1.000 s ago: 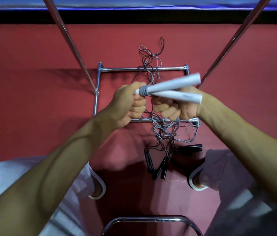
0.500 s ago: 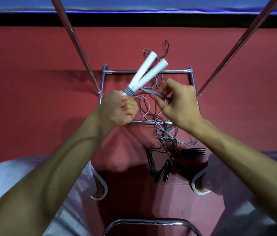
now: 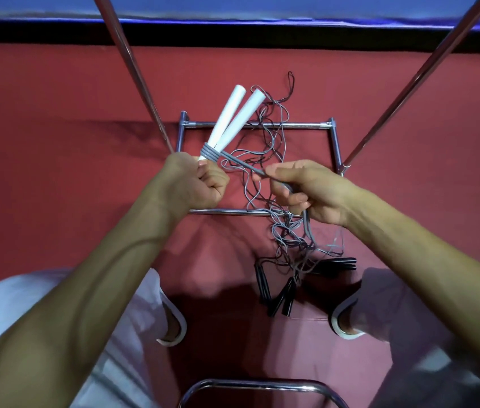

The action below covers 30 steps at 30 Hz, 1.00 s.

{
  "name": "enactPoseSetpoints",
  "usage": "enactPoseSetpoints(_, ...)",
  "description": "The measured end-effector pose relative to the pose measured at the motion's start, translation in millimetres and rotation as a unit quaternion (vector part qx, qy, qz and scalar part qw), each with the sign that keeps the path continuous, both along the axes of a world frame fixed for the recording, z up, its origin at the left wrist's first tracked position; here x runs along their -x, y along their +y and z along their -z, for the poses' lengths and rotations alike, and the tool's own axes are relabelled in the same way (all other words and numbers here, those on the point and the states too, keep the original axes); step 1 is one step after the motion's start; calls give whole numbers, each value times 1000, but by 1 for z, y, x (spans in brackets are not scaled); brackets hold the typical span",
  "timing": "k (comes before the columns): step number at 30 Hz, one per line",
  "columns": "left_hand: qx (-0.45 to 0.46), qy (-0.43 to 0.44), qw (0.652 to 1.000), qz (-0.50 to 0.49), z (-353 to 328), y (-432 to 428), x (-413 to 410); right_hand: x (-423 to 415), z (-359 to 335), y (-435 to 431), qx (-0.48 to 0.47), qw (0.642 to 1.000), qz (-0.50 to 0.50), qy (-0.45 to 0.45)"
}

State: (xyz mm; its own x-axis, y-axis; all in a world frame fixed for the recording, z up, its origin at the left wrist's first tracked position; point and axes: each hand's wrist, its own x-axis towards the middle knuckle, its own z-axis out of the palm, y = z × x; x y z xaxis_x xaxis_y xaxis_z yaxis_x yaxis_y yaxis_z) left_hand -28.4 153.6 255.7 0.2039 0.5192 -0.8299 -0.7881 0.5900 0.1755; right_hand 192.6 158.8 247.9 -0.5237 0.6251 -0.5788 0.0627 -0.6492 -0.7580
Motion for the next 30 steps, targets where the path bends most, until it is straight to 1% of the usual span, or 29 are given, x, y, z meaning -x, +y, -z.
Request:
enactPoseSetpoints(1,6,-3,1000,-4,2,1,1,2,1,-2,-45,999,4,-23)
enactPoseSetpoints(2,11,-5,1000,-6,3,1,3,3,2,-3,-116,991,3,-64)
enactPoseSetpoints(3,13,-4,1000,-7,4,1,4,3,3,-4,-224,965,-5,-133)
enactPoseSetpoints(4,14,-3,1000,-6,3,1,4,1,5,-5,-355,907,-21,-226)
enactPoseSetpoints(5,15,-2,1000,-5,2,0,4,-1,8,-5,-470,829,-22,-304)
enactPoseSetpoints(6,13,-4,1000,-6,0,0,3,-2,9,-6,-556,758,-9,-341)
enactPoseSetpoints(7,10,-5,1000,-9,-2,0,3,-4,10,-6,-613,713,2,-340)
enactPoseSetpoints(8,8,-5,1000,-14,-3,0,3,-6,11,-6,-646,686,-2,-335)
enactPoseSetpoints(9,9,-5,1000,-17,-5,0,4,-7,11,-6,-656,678,-12,-331)
enactPoseSetpoints(10,11,-5,1000,-18,-5,0,5,-7,11,-6,-641,692,-32,-331)
enactPoseSetpoints(11,14,-6,1000,-18,-5,1,5,-7,10,-6,-588,744,-52,-314)
enactPoseSetpoints(12,16,-5,1000,-18,-6,0,4,-6,4,-6,-486,830,-58,-269)
enactPoseSetpoints(13,17,-1,1000,-20,-6,-1,3,-5,-3,-5,-337,919,-57,-198)
enactPoseSetpoints(14,19,3,1000,-24,-6,-2,1,-4,-10,-4,-179,974,-59,-130)
enactPoseSetpoints(15,19,8,999,-32,-6,-3,-1,-5,-16,-2,-60,993,-60,-81)
enactPoseSetpoints(16,18,12,999,-41,-6,-4,-3,-7,-20,1,0,997,-58,-55)
enactPoseSetpoints(17,15,16,998,-50,-7,-5,-4,-7,-22,3,24,997,-53,-44)
enactPoseSetpoints(18,12,20,998,-60,-7,-5,-5,-7,-22,5,20,997,-52,-44)
enactPoseSetpoints(19,7,26,997,-66,-7,-5,-6,-6,-21,5,-3,997,-57,-52)
enactPoseSetpoints(21,5,45,996,-79,-4,-4,-6,-2,-16,0,-108,988,-76,-81)
enactPoseSetpoints(23,7,69,994,-85,-1,-3,-6,1,-14,-7,-228,961,-87,-128)
enactPoseSetpoints(24,1,83,993,-85,1,-3,-6,2,-14,-9,-301,934,-99,-166)
enactPoseSetpoints(25,-9,102,992,-77,1,-4,-7,2,-14,-10,-390,886,-116,-223)
enactPoseSetpoints(26,-23,128,990,-61,3,-4,-8,2,-14,-11,-478,816,-143,-292)
enactPoseSetpoints(27,-35,160,986,-35,3,-5,-11,2,-16,-13,-534,751,-169,-350)
enactPoseSetpoints(28,-44,205,978,-5,7,-4,-12,2,-17,-15,-547,723,-186,-378)
enactPoseSetpoints(29,-59,268,961,21,9,-3,-14,2,-17,-16,-528,736,-197,-376)
enactPoseSetpoints(30,-81,353,931,42,11,-2,-16,1,-18,-18,-469,794,-187,-338)
